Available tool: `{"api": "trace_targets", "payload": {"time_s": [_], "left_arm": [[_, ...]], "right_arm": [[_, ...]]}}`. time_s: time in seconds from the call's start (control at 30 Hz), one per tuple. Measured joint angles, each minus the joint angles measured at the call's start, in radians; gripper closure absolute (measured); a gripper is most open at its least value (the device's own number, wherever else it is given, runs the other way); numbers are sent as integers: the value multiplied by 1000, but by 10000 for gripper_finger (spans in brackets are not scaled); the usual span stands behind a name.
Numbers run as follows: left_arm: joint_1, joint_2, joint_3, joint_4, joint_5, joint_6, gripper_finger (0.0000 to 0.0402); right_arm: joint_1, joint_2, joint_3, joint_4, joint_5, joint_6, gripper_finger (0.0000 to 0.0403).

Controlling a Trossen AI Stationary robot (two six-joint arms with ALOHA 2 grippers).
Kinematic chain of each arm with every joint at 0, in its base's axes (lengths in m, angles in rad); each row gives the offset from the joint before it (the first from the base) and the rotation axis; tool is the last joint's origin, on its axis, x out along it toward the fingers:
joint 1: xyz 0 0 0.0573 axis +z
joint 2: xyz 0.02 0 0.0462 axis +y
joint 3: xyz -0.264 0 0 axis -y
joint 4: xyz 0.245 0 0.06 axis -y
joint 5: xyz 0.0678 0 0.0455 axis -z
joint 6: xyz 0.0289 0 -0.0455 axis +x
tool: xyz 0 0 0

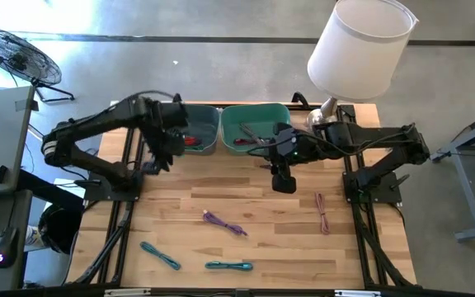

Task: Pick & Place USB Port
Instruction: Put the black and blue charger cable into the green bin

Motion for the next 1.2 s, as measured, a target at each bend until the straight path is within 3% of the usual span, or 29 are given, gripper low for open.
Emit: {"api": "trace_targets", "payload": {"time_s": [0.17,0.37,0.67,0.93,1.2], "left_arm": [[-240,-4,-16,12,-78,-238,275],[-457,-4,-199,112,-59,-438,275],[-699,-3,-493,522,54,-757,275],[-836,-3,-507,721,50,-945,265],[-1012,-3,-507,824,-60,-1123,185]], "right_arm": [[29,0,0,14,0,-1,249],[69,1,0,35,0,-2,249],[114,2,0,58,1,16,249],[159,3,0,137,2,66,249],[265,43,0,234,11,153,249]]}}
